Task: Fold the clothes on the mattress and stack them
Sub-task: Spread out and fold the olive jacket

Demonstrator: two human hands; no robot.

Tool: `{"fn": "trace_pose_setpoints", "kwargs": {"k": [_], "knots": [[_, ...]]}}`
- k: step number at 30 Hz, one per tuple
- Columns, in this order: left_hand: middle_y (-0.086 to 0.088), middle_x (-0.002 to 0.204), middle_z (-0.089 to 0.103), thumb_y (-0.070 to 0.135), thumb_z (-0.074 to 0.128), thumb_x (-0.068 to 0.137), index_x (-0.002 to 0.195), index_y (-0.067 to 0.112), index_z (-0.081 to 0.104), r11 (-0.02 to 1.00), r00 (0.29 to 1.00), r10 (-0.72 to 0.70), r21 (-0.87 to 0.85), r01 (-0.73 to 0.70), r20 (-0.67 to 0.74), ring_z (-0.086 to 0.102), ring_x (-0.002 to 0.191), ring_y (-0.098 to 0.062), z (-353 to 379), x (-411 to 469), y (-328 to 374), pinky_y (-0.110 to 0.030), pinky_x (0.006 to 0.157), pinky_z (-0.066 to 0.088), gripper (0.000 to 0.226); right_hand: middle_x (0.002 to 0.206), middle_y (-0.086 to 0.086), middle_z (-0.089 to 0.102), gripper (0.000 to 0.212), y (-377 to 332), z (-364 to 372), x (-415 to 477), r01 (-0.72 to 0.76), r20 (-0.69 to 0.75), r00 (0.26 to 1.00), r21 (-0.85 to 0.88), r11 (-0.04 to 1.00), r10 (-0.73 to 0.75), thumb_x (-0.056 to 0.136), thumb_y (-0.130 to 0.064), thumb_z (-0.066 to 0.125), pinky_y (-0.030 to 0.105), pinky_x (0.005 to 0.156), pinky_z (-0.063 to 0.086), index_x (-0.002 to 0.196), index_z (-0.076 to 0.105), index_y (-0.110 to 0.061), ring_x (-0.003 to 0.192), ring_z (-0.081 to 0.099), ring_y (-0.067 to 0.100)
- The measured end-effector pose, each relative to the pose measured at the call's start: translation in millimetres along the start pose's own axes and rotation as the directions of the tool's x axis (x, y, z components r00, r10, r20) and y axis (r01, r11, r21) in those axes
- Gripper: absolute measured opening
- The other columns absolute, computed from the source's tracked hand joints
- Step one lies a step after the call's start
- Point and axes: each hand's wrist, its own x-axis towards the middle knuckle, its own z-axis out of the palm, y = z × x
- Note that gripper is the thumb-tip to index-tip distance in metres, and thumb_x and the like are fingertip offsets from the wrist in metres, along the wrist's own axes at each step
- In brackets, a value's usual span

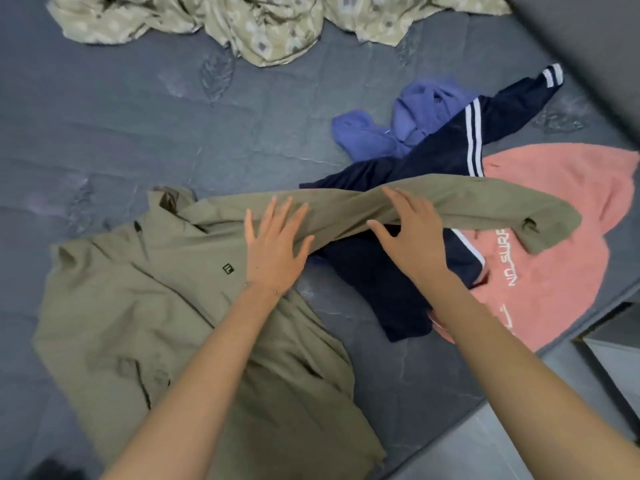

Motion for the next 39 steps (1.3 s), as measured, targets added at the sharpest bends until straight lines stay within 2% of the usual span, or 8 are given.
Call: {"fn": "trace_pose_setpoints", "kwargs": {"k": [7,10,15,19,25,31,35,39], "knots": [[-0.003,0.153,0.037,0.041,0.052,0.096,0.146,0.026,0.041,0.982,0.982,-0.187,0.039,0.187,0.002,0.024,0.146,-0.025,-27.6,-99.4,-106.4,-0.054,0.118,0.005,0.053,0.155,0.008,0.036,0.067,-96.8,67.4,-33.4,0.15,0.184,0.975,-0.117,0.982,-0.127,0.095,-0.052,0.054,0.042,0.117,0.023,0.151,0.035,-0.02,0.143,0.031,0.028],[-0.005,0.152,0.039,0.039,0.058,0.094,0.145,0.025,0.044,0.96,0.961,-0.278,0.029,0.278,-0.012,0.027,0.145,-0.027,-37.0,-148.6,-144.6,-0.055,0.118,0.01,0.055,0.153,0.009,0.039,0.068,-134.1,90.1,-48.6,0.211,0.218,0.959,-0.136,0.968,-0.179,0.094,-0.053,0.055,0.042,0.116,0.026,0.15,0.037,-0.019,0.141,0.034,0.028],[0.0,0.16,0.023,0.044,0.046,0.098,0.151,0.03,0.028,0.903,0.902,-0.429,0.035,0.427,0.044,0.01,0.15,-0.022,-44.4,-213.0,-204.3,-0.048,0.119,-0.006,0.058,0.15,0.009,0.043,0.067,-192.7,127.8,-70.6,0.268,0.27,0.936,-0.125,0.955,-0.227,0.092,-0.048,0.061,0.043,0.114,0.027,0.148,0.04,-0.018,0.138,0.035,0.031],[-0.004,0.16,0.02,0.043,0.044,0.098,0.152,0.027,0.025,0.838,0.838,-0.545,-0.019,0.545,0.027,0.009,0.15,-0.023,-47.0,-246.2,-238.2,-0.046,0.118,-0.005,0.06,0.146,0.008,0.045,0.069,-232.6,160.8,-86.1,0.334,0.329,0.902,-0.125,0.934,-0.279,0.089,-0.047,0.064,0.043,0.112,0.029,0.148,0.041,-0.02,0.136,0.038,0.03],[-0.01,0.162,0.008,0.043,0.041,0.1,0.155,0.025,0.004,0.579,0.601,-0.788,-0.173,0.797,0.134,0.007,0.149,-0.027,-38.6,-273.6,-266.5,-0.047,0.12,0.008,0.069,0.152,0.005,0.039,0.071,-273.3,204.8,-107.9,0.442,0.441,0.827,-0.128,0.888,-0.348,0.09,-0.05,0.062,0.041,0.114,0.025,0.15,0.036,-0.024,0.141,0.03,0.027],[-0.014,0.159,0.021,0.035,0.04,0.103,0.154,0.016,-0.003,0.319,0.422,-0.874,-0.369,0.873,0.242,0.03,0.141,-0.031,-30.2,-285.9,-266.7,-0.045,0.112,0.026,0.07,0.157,-0.001,0.031,0.074,-293.5,233.4,-122.7,0.582,0.547,0.711,-0.105,0.807,-0.442,0.09,-0.05,0.061,0.039,0.116,0.02,0.153,0.029,-0.03,0.145,0.023,0.022],[-0.022,0.147,0.039,0.026,0.042,0.103,0.151,0.003,0.016,0.156,0.317,-0.907,-0.481,0.863,0.275,0.042,0.131,-0.035,-24.1,-296.5,-266.7,-0.047,0.107,0.035,0.059,0.16,0.0,0.026,0.074,-304.9,245.0,-130.3,0.656,0.611,0.613,-0.04,0.753,-0.501,0.091,-0.047,0.061,0.039,0.118,0.016,0.154,0.026,-0.03,0.149,0.017,0.022],[-0.028,0.131,0.046,0.014,0.048,0.1,0.129,-0.009,0.039,0.033,0.231,-0.916,-0.511,0.859,0.329,0.047,0.118,-0.038,-21.1,-303.4,-271.4,-0.043,0.1,0.039,0.038,0.161,0.0,0.024,0.075,-320.5,257.0,-135.5,0.723,0.665,0.495,0.041,0.69,-0.558,0.091,-0.042,0.064,0.041,0.12,0.018,0.154,0.026,-0.029,0.15,0.013,0.022]]}}
